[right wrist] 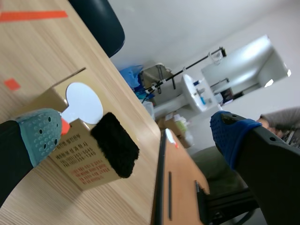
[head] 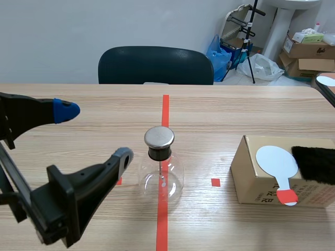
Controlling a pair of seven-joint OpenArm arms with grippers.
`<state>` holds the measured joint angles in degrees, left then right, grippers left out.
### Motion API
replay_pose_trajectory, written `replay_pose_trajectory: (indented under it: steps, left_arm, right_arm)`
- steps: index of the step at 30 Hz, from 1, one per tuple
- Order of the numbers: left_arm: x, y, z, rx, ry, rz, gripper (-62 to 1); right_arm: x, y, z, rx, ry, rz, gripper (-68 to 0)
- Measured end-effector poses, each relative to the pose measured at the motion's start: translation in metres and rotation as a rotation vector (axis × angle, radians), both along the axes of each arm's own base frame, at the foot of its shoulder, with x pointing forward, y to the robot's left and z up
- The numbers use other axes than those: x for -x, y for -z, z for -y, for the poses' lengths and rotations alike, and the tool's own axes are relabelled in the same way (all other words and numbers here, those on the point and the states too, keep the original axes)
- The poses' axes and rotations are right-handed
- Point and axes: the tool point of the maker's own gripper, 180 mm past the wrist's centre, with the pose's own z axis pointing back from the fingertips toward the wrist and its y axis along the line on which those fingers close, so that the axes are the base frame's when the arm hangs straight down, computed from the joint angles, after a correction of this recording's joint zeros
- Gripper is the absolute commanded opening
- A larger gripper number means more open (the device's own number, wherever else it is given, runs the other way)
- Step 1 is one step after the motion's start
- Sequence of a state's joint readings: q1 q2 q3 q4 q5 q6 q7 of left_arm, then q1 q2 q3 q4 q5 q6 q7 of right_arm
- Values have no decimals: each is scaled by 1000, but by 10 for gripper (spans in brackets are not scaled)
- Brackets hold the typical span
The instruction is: Do the electroscope experiment
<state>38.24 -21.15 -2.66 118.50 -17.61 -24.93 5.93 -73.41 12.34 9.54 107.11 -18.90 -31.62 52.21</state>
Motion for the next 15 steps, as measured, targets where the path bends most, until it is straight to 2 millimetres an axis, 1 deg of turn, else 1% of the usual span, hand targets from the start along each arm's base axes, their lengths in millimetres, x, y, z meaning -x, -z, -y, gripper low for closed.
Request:
replay_pose_trajectory:
  steps: [2,5,8,12,15]
  left_arm:
    - [-4,-7,-3,-3,-29,19,14]
    - [-8,-12,-8,-8,-66,35,14]
    - [-9,-10,-10,-32,-61,35,14]
    - [-7,-8,-10,-58,-36,36,14]
    - [-7,-7,-10,-66,-28,36,14]
  right_arm:
    - [-8,-9,2,-90,8,-12,4]
    - [-22,-14,1,-180,-14,-72,4]
    - [-34,-13,-5,-248,-48,-167,4]
    - [-55,-15,-11,-338,-52,-228,4]
    - [-69,-9,-20,-373,-78,-299,4]
